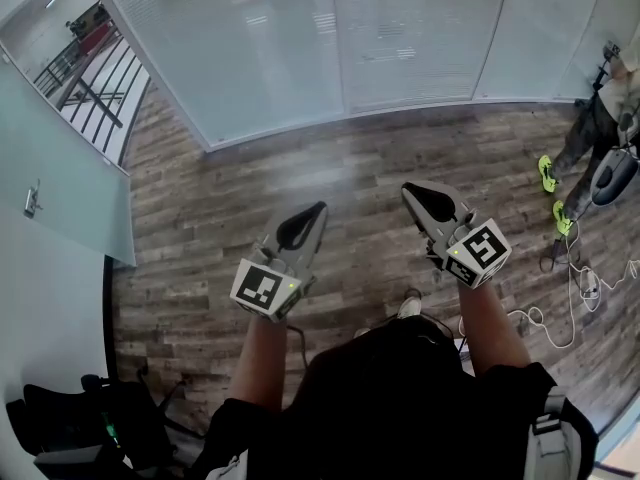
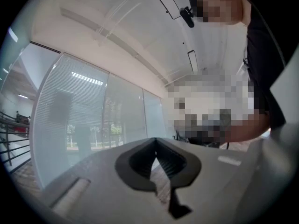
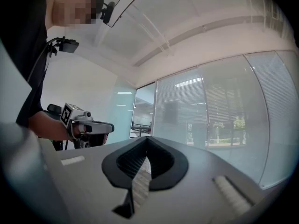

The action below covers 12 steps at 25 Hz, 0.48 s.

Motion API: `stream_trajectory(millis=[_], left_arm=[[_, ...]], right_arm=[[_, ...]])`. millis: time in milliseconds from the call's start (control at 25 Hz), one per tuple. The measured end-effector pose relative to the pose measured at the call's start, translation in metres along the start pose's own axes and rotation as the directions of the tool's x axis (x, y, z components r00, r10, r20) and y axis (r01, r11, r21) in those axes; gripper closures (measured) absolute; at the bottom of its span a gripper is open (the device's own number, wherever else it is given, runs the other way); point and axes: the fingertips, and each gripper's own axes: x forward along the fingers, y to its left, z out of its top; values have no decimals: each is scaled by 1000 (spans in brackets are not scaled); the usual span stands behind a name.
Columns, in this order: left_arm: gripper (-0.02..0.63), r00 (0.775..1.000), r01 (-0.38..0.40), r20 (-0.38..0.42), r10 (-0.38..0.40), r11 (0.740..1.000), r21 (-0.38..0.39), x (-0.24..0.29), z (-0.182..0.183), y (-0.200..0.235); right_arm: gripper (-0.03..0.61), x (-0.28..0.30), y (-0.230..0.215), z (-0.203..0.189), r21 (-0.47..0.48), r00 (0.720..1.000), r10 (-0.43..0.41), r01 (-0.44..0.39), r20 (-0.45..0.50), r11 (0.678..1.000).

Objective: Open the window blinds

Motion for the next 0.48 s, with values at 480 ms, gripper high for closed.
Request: stream_trajectory(millis=[480], left_arm=[[611,1000,7,-1,-7,1000,-16,-3,-14,7]], right_arm=[[572,-6,10,-12,-15,999,4,-5,-45,1000]])
